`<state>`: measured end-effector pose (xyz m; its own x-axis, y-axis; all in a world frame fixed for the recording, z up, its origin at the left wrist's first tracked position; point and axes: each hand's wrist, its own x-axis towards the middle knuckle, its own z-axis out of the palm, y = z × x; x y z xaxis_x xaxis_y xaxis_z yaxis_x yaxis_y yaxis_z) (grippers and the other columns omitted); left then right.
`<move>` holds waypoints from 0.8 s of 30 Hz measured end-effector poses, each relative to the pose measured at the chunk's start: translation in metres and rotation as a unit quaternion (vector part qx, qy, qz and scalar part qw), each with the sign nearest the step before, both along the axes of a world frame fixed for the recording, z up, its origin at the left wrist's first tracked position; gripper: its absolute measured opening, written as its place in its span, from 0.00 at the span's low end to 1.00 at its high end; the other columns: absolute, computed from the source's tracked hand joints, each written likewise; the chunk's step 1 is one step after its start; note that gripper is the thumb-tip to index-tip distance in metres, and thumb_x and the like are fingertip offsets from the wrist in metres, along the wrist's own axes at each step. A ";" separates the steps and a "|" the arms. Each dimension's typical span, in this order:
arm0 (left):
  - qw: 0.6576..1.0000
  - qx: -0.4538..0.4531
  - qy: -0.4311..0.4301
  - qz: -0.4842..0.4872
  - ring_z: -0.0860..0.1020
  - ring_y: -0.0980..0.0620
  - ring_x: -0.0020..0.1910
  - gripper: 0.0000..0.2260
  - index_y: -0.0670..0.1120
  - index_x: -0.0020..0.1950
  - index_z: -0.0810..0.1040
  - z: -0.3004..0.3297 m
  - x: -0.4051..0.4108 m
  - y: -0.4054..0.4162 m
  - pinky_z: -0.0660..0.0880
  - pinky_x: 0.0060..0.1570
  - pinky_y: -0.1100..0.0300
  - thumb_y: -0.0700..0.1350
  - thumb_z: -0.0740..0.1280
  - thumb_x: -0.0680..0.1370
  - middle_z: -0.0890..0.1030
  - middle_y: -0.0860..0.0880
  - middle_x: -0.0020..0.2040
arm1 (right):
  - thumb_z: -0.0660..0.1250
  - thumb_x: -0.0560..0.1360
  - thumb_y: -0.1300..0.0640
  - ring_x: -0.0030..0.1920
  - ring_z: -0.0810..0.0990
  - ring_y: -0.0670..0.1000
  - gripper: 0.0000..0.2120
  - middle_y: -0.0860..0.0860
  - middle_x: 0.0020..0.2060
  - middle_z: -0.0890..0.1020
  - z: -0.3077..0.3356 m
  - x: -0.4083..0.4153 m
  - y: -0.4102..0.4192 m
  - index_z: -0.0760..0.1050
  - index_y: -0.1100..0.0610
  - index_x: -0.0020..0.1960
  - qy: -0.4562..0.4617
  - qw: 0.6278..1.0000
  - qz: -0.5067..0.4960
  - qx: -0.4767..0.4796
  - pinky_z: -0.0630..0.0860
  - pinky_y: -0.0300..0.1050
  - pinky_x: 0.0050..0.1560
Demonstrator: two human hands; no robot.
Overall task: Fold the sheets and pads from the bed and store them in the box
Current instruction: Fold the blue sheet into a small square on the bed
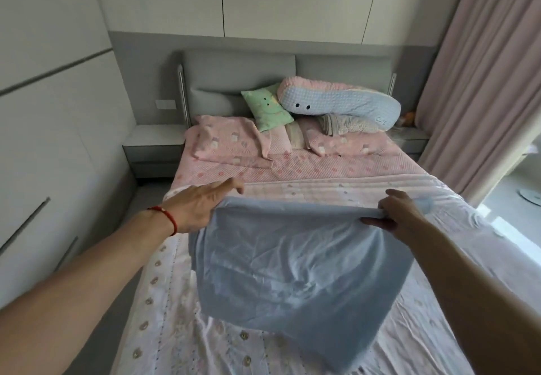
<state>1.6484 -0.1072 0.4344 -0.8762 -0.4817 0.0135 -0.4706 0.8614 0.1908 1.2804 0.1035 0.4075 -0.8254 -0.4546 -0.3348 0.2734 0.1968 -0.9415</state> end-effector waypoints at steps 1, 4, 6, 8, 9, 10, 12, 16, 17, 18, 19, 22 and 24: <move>1.000 -0.002 0.003 0.021 0.79 0.44 0.45 0.31 0.64 0.62 0.59 0.001 -0.013 -0.004 0.78 0.42 0.47 0.30 0.61 0.74 0.77 0.49 0.55 | 0.60 0.75 0.76 0.44 0.78 0.57 0.24 0.57 0.58 0.73 -0.003 -0.012 -0.002 0.71 0.56 0.65 -0.001 1.000 0.012 -0.004 0.85 0.54 0.33; 0.997 -0.026 0.003 0.069 0.78 0.43 0.45 0.29 0.64 0.62 0.62 0.002 -0.051 -0.017 0.74 0.42 0.52 0.32 0.60 0.73 0.80 0.48 0.52 | 0.62 0.76 0.73 0.42 0.82 0.57 0.09 0.61 0.51 0.78 -0.011 -0.044 -0.017 0.74 0.62 0.51 -0.006 0.999 0.039 -0.013 0.83 0.47 0.36; 0.997 -0.034 -0.007 0.068 0.80 0.42 0.50 0.36 0.70 0.66 0.60 0.001 -0.074 -0.028 0.77 0.48 0.51 0.30 0.59 0.73 0.79 0.49 0.62 | 0.61 0.72 0.75 0.39 0.82 0.56 0.09 0.59 0.46 0.75 -0.016 -0.067 -0.035 0.71 0.62 0.40 -0.011 1.000 0.013 -0.027 0.84 0.48 0.36; 0.998 -0.045 -0.004 0.043 0.79 0.42 0.56 0.43 0.78 0.64 0.53 0.005 -0.092 -0.037 0.77 0.53 0.52 0.29 0.59 0.75 0.70 0.60 0.68 | 0.59 0.70 0.74 0.39 0.81 0.56 0.08 0.57 0.45 0.73 -0.017 -0.087 -0.055 0.70 0.64 0.37 -0.004 0.999 -0.005 -0.042 0.85 0.52 0.41; 0.998 -0.059 -0.006 0.028 0.77 0.43 0.60 0.44 0.80 0.64 0.52 0.010 -0.098 -0.040 0.75 0.54 0.55 0.29 0.60 0.76 0.65 0.67 0.67 | 0.59 0.69 0.74 0.41 0.81 0.57 0.07 0.57 0.46 0.73 -0.015 -0.097 -0.064 0.71 0.64 0.37 0.000 0.999 -0.009 -0.051 0.85 0.55 0.44; 0.997 -0.081 -0.006 0.013 0.74 0.42 0.65 0.43 0.79 0.66 0.55 0.015 -0.105 -0.042 0.72 0.53 0.59 0.29 0.61 0.76 0.61 0.70 0.69 | 0.59 0.70 0.73 0.41 0.81 0.57 0.07 0.58 0.45 0.73 -0.011 -0.108 -0.072 0.71 0.65 0.37 0.006 0.998 -0.010 -0.060 0.85 0.56 0.45; 0.989 -0.144 0.010 -0.023 0.71 0.39 0.68 0.38 0.70 0.70 0.63 0.024 -0.113 -0.052 0.71 0.51 0.63 0.28 0.61 0.77 0.58 0.63 0.75 | 0.59 0.70 0.73 0.44 0.80 0.57 0.08 0.57 0.42 0.73 0.005 -0.130 -0.087 0.71 0.64 0.37 0.024 0.996 -0.005 -0.082 0.85 0.54 0.43; 0.958 -0.285 0.005 -0.044 0.79 0.37 0.60 0.30 0.58 0.76 0.66 0.045 -0.122 -0.080 0.82 0.50 0.48 0.33 0.62 0.78 0.64 0.44 0.78 | 0.59 0.75 0.74 0.49 0.78 0.57 0.12 0.56 0.46 0.73 0.038 -0.159 -0.101 0.75 0.63 0.53 0.044 0.982 0.037 -0.179 0.85 0.48 0.37; 0.943 -0.328 0.021 -0.055 0.80 0.37 0.57 0.25 0.54 0.72 0.69 0.050 -0.124 -0.083 0.83 0.45 0.45 0.34 0.63 0.78 0.69 0.41 0.74 | 0.59 0.76 0.74 0.50 0.79 0.56 0.16 0.58 0.50 0.73 0.045 -0.161 -0.099 0.74 0.65 0.61 0.063 0.978 0.042 -0.194 0.86 0.48 0.39; 0.930 -0.362 0.029 -0.064 0.81 0.37 0.53 0.22 0.50 0.67 0.71 0.053 -0.126 -0.085 0.82 0.39 0.45 0.32 0.65 0.77 0.73 0.40 0.70 | 0.59 0.77 0.73 0.50 0.79 0.56 0.19 0.58 0.53 0.73 0.049 -0.163 -0.096 0.73 0.64 0.66 0.085 0.974 0.046 -0.206 0.86 0.50 0.41; 0.921 -0.382 0.037 -0.065 0.81 0.37 0.51 0.18 0.47 0.62 0.74 0.055 -0.126 -0.086 0.82 0.35 0.45 0.30 0.67 0.76 0.76 0.40 0.66 | 0.60 0.77 0.73 0.50 0.80 0.56 0.21 0.57 0.54 0.73 0.052 -0.161 -0.091 0.73 0.63 0.68 0.107 0.969 0.050 -0.216 0.86 0.51 0.44; 0.915 -0.393 0.082 -0.039 0.81 0.38 0.53 0.12 0.41 0.53 0.84 0.033 -0.117 -0.084 0.82 0.37 0.45 0.29 0.72 0.73 0.79 0.42 0.66 | 0.62 0.75 0.72 0.47 0.81 0.53 0.23 0.55 0.52 0.74 0.037 -0.147 -0.071 0.77 0.57 0.66 0.159 0.965 0.055 -0.202 0.86 0.48 0.45; 0.921 -0.374 0.104 -0.028 0.80 0.39 0.57 0.11 0.42 0.50 0.85 -0.008 -0.103 -0.071 0.83 0.41 0.44 0.29 0.74 0.72 0.79 0.43 0.66 | 0.65 0.71 0.72 0.46 0.80 0.53 0.25 0.57 0.52 0.77 0.009 -0.134 -0.052 0.80 0.51 0.63 0.175 0.966 0.056 -0.183 0.84 0.43 0.43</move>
